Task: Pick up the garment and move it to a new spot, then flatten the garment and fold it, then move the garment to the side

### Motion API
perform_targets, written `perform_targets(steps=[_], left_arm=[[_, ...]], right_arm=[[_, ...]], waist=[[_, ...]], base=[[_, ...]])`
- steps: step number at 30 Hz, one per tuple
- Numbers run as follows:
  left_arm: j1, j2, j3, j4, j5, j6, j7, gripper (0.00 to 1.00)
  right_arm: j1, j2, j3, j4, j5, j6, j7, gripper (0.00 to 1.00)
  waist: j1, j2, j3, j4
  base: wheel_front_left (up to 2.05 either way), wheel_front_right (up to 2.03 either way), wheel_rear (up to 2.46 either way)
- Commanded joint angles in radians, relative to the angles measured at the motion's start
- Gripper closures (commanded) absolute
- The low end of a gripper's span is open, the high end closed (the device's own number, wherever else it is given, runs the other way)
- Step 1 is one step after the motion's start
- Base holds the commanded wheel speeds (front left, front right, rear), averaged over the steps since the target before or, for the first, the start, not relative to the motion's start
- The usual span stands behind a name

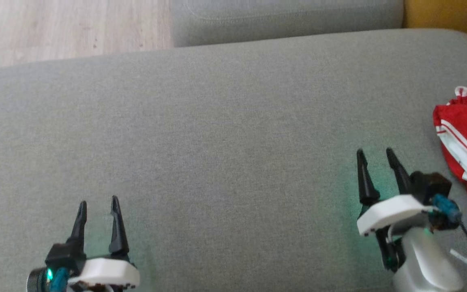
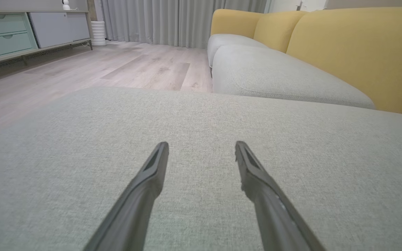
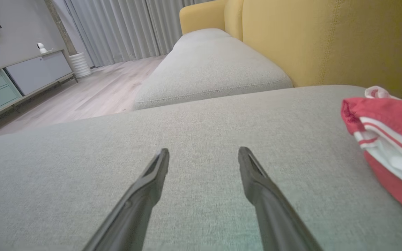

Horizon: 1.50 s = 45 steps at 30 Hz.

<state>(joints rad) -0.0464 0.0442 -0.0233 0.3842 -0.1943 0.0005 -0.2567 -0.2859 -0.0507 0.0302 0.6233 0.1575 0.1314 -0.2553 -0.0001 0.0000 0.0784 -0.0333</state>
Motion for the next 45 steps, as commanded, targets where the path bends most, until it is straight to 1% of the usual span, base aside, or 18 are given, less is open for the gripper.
perform_targets(steps=[1,10,20,21,25,45], left_arm=[[-0.007,0.006,0.044,-0.023,-0.008,0.009,-0.005,0.00],[0.027,0.006,0.065,-0.027,-0.041,-0.002,-0.005,0.00],[0.033,0.006,0.070,-0.015,-0.055,-0.029,-0.005,0.00],[0.056,0.000,0.030,0.012,-0.054,-0.028,0.000,1.00],[0.063,-0.003,0.027,0.063,-0.062,-0.029,0.005,1.00],[0.044,-0.002,0.044,0.029,-0.281,-0.045,0.063,1.00]], right_arm=[[0.004,0.000,0.032,-0.026,0.007,-0.001,-0.006,0.00],[0.028,0.000,0.055,-0.033,0.025,-0.001,-0.006,0.00],[0.032,0.000,0.069,-0.042,0.031,-0.001,-0.006,0.00],[0.053,0.001,0.040,-0.004,0.023,0.000,0.000,1.00],[0.077,0.005,0.037,0.040,0.032,0.000,0.004,1.00],[0.095,0.004,0.009,-0.029,0.261,0.000,0.062,1.00]], waist=[[0.0001,0.0000,-0.021,0.005],[0.0001,0.0000,-0.053,0.006],[0.0001,0.0000,-0.054,0.006],[0.0001,0.0000,-0.055,0.006],[0.0001,0.0000,-0.055,0.006],[0.0001,0.0000,-0.058,0.011]], base=[[0.00,0.00,0.00],[0.00,0.00,0.00],[0.00,0.00,0.00],[0.00,0.00,0.00],[0.00,0.00,0.00],[0.00,0.00,0.00]])
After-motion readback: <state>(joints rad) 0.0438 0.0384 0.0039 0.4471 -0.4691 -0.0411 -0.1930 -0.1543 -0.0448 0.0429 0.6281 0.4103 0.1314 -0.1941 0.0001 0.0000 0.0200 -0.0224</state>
